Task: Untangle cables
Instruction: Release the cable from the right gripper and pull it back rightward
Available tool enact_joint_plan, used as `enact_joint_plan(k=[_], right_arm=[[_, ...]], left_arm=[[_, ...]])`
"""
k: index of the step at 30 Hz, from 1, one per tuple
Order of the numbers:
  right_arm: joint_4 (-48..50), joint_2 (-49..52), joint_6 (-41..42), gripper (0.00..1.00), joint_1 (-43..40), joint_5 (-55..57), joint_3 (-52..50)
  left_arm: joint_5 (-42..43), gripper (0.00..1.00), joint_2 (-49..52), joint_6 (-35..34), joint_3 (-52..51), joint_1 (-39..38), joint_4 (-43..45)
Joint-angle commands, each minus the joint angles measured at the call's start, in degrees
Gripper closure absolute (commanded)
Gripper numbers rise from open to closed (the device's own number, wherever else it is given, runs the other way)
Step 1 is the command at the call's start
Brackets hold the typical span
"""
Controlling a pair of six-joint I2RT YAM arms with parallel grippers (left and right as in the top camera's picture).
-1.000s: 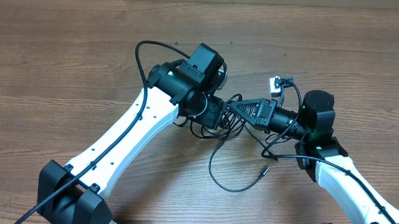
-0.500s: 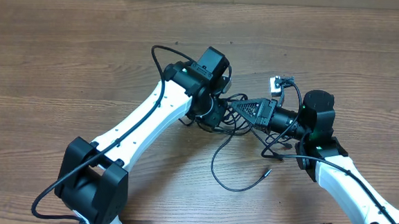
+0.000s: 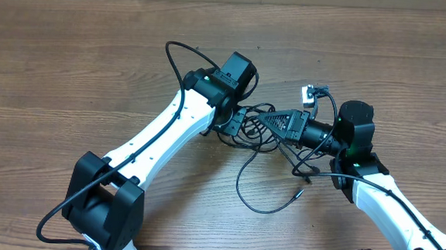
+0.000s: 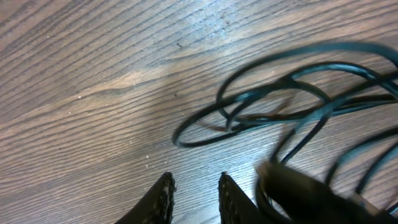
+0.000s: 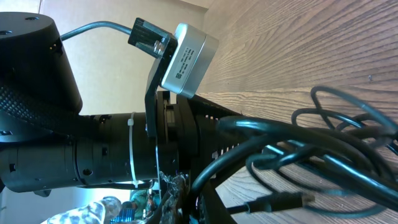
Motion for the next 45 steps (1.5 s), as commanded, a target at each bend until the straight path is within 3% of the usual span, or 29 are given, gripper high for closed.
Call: enact_joint_plan(k=[1,5,10,12,14,15,17,19,21,29,32,35,39,41,43,45], right_arm=[[0.15,-0.46,-0.94,0.96,0.09,0.2,0.68],[-4.87,-0.46,-1.36,0.93,0.09,6.67,0.68],[-9.46,-0.46,-4.11,0.43,0.11,14.8,0.68],[-12.46,-0.46,-4.09,0.14,0.11,18.99,0.68],[-12.92,-0.46,-4.11,0.04,0.11,19.19,0.68],[-12.9,-0.46,-4.11,0.0,0.15,19.21,0.68],[-12.9,-0.46,-4.11,0.0,0.15,19.47,0.68],[-12.9,-0.42,-4.11,0.0,0.15,20.7,0.68],[-12.83,-0.17,-4.09,0.0,0.15,22.08,0.68],[-13.64,2.78,-4.98,0.0,-0.81,24.0,0.68],[-18.38,2.75,-5.4,0.0,-7.32,24.79,0.68],[-23.02,2.75,-6.16,0.0,-13.18,22.23,0.68],[-26.8,2.75,-10.38,0.0,-17.68,20.52,0.68],[-26.77,2.75,-10.38,0.0,-17.75,20.5,0.68],[-26.77,2.75,-10.36,0.0,-17.75,20.5,0.68],[-26.77,2.75,-10.38,0.0,-17.75,20.5,0.68]], left_arm=[[-1.51,0.82,0.7,-1.07,-0.42,0.26,0.13],[-0.68,0.84,0.7,-1.09,-0.42,0.26,0.15],[-0.68,0.78,0.7,-1.09,-0.42,0.26,0.17],[-0.68,0.76,0.7,-1.16,-0.42,0.26,0.22],[-0.66,0.71,0.7,-1.64,-0.42,0.26,0.22],[-0.68,0.64,0.7,-1.73,-0.42,0.26,0.24],[-0.74,0.44,0.7,-1.7,-0.42,0.26,0.28],[-0.76,0.16,0.7,-1.7,-0.42,0.26,0.26],[-0.76,0.0,0.7,-1.7,-0.42,0.26,0.26],[-0.96,0.05,0.7,-1.7,-0.42,0.26,0.44],[-0.9,0.01,0.72,-1.75,-0.42,0.26,2.73],[-0.92,0.05,0.72,-3.21,-0.42,0.22,6.88],[-0.92,0.15,0.94,-9.81,-0.74,0.2,12.15],[-0.9,0.15,2.43,-12.98,-1.07,0.2,13.25],[-0.48,0.09,5.68,-15.54,-1.07,0.15,13.94],[0.76,0.11,9.11,-16.52,-1.07,0.17,14.71]])
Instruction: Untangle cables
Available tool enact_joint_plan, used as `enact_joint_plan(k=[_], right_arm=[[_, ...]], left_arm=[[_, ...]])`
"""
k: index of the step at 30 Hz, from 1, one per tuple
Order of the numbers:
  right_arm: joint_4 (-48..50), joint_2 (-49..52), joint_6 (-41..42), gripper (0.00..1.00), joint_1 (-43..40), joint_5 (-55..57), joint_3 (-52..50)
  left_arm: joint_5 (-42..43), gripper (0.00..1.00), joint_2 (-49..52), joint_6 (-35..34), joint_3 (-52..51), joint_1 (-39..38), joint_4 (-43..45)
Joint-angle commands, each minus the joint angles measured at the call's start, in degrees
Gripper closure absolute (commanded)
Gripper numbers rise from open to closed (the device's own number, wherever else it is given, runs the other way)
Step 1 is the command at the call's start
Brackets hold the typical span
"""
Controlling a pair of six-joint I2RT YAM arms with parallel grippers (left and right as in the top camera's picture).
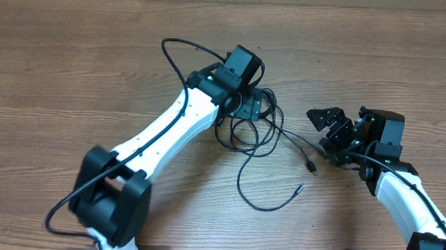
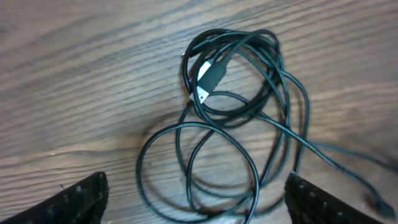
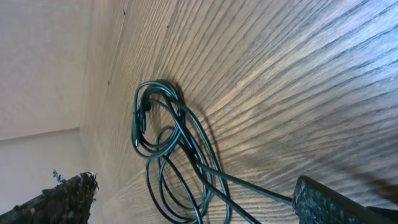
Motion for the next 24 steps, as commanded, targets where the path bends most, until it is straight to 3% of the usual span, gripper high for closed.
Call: enact_joint_plan(k=[1,6,12,20,24], right_arm=[[0.13,0.17,-1.2,0.0,-0.33,-0.55,0.63],[0.11,0.17,-1.2,0.0,-0.33,-0.55,0.63],[0.13,0.17,-1.22,0.0,-0.33,-0.52,0.63],[0.13,0.17,-2.49,0.0,-0.33,-0.52,0.63],[0.13,0.17,-2.51,0.0,-0.33,-0.52,0.63]], left_arm=[[1.6,0.15,7.76,-4.94,-0.96,0.17,1.07],[1.55,0.15,12.85,-7.28,-0.94,0.2,2.89],[3.43,0.05,13.81,-9.6,-0.92,0.22,7.26],[10.88,0.11,13.81,-4.28,-0.81,0.24,7.39],[10.1,0.1,13.81,-6.86,-0.79,0.87,7.5]])
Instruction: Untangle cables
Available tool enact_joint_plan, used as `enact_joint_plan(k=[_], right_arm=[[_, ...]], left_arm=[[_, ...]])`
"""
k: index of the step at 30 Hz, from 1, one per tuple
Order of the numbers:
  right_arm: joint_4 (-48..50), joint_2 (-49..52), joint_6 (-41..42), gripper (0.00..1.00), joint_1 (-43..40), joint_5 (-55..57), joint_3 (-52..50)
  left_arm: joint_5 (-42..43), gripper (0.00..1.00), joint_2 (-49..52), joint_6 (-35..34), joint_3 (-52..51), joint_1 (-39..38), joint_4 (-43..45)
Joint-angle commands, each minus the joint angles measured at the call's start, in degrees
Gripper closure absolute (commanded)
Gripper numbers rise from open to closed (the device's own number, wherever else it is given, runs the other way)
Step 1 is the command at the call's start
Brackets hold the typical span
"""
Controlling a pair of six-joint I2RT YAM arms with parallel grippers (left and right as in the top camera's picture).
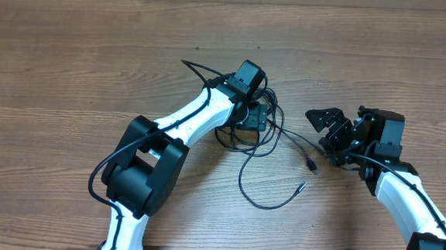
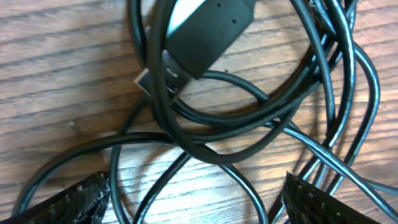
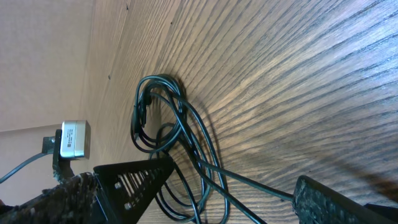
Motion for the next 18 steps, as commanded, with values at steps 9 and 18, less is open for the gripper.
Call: enact_joint_plan(k=[9,18], right_arm=[[0.2,0.17,-0.9,0.0,-0.33,0.0,0.63],[0.17,0.17,-0.9,0.0,-0.33,-0.02,0.63]], left_arm=[[-1.97,0.1,-2.38,-0.02,4.42,2.08,-5.51],[-13.33,0.0,-2.93,-4.11,5.73,2.05,-1.05]])
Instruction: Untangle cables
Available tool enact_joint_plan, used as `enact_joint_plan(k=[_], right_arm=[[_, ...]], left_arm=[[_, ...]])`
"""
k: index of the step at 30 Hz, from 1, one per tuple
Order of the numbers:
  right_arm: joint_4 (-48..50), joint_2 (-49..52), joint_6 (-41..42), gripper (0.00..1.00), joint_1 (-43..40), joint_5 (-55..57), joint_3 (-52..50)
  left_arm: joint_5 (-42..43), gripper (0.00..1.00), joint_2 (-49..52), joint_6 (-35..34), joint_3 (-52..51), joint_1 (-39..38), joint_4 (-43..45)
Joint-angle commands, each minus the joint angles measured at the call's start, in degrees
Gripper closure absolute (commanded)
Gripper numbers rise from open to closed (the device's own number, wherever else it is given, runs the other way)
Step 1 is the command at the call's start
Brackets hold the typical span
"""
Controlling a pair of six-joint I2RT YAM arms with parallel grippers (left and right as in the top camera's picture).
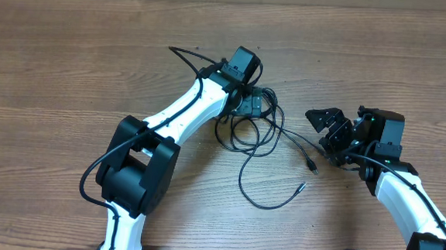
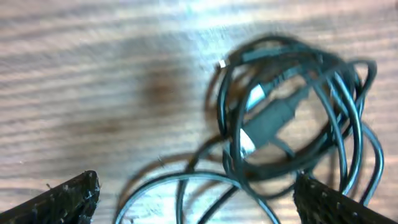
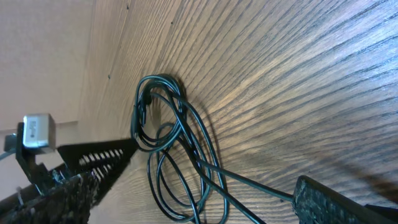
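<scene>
A tangle of thin black cables [image 1: 256,124] lies mid-table, with a tight coil at its far end and looser loops below. Two loose plug ends [image 1: 311,167] trail toward the right and front. My left gripper [image 1: 248,106] hangs over the coil, jaws wide open. In the left wrist view the coil and its black USB plug [image 2: 273,119] sit ahead of the left gripper [image 2: 200,204], with nothing between the fingertips [image 2: 69,198]. My right gripper [image 1: 330,129] stands open to the right of the tangle. From the right wrist the coil [image 3: 163,118] is well ahead of the right gripper [image 3: 196,202].
The wooden table [image 1: 71,69] stretches to the left and back of the tangle. My left arm's own black lead [image 1: 182,54] arcs above the table behind the gripper. The left gripper's dark body [image 3: 93,158] shows at the left of the right wrist view.
My left gripper was low and close over the coil and plug; now it is farther back from them, still wide open. The right gripper and the cables have not moved.
First both grippers met at the tangle, the left fingers nearly together and cables bunched round the right one. Then the right gripper stood open off to the right, and the left was open above the coil. The left went low over the plug and is now farther off.
</scene>
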Motion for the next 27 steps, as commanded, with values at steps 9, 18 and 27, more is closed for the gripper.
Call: enact_joint_plan(k=[9,18,27], right_arm=[[0.15,0.17,-0.52,0.0,-0.33,0.2,0.63],[0.09,0.17,-0.5,0.0,-0.33,0.37,0.63],[-0.04,0.17,-0.52,0.0,-0.33,0.39,0.63]], left_arm=[[-4.9,0.0,1.77,-2.8,1.18,-1.64,5.25],[-6.67,0.0,2.01,-2.8,0.5,-1.95,4.15],[-6.21,0.0,4.94,-3.06,0.17,-2.08,4.68]])
